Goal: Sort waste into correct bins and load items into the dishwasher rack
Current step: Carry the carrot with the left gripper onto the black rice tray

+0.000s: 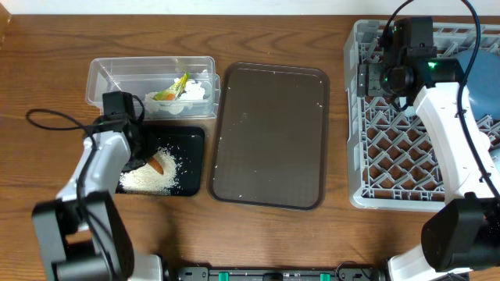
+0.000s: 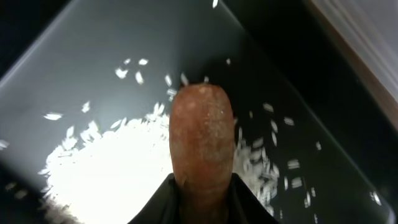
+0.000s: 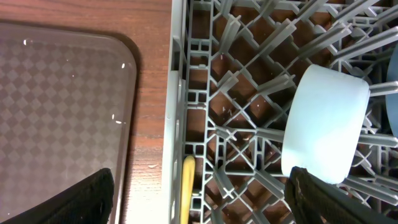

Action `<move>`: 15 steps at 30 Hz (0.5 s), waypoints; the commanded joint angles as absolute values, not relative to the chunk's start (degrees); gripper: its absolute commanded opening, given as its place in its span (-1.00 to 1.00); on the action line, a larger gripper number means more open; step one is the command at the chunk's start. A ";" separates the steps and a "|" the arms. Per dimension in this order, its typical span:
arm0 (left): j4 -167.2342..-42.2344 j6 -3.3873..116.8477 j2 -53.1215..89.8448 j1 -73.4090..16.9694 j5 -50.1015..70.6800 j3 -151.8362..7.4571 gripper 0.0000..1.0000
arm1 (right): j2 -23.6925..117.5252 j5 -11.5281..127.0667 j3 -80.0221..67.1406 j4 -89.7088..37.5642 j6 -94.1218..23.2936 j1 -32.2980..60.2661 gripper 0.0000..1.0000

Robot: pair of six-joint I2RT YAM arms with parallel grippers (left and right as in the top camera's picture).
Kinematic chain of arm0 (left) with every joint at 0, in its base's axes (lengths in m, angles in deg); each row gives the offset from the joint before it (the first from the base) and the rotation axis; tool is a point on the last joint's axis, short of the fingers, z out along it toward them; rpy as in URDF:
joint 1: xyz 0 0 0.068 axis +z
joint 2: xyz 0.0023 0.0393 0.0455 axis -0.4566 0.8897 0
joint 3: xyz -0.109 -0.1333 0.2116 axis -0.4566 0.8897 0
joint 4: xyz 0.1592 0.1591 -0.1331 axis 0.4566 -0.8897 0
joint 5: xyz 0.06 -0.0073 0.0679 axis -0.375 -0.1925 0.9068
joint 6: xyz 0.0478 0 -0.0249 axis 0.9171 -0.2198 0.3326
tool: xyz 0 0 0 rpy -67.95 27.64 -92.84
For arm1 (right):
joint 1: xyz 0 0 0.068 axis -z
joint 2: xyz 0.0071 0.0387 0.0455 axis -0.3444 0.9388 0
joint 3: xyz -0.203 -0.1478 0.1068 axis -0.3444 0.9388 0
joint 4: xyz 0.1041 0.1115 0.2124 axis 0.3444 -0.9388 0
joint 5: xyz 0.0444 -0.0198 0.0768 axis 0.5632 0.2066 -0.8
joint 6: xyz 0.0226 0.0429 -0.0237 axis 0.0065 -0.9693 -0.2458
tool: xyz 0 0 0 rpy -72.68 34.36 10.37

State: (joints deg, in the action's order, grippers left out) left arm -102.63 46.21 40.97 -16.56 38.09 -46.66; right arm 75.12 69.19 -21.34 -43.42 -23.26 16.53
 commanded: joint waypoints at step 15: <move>-98.84 44.50 45.30 -16.36 38.51 -46.92 -0.25 | 75.69 69.41 -21.38 -43.90 -22.56 16.81 0.76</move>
State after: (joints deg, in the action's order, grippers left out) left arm -98.58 44.87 45.08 -16.56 38.09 -46.66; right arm 75.12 69.19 -21.31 -43.66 -23.24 16.53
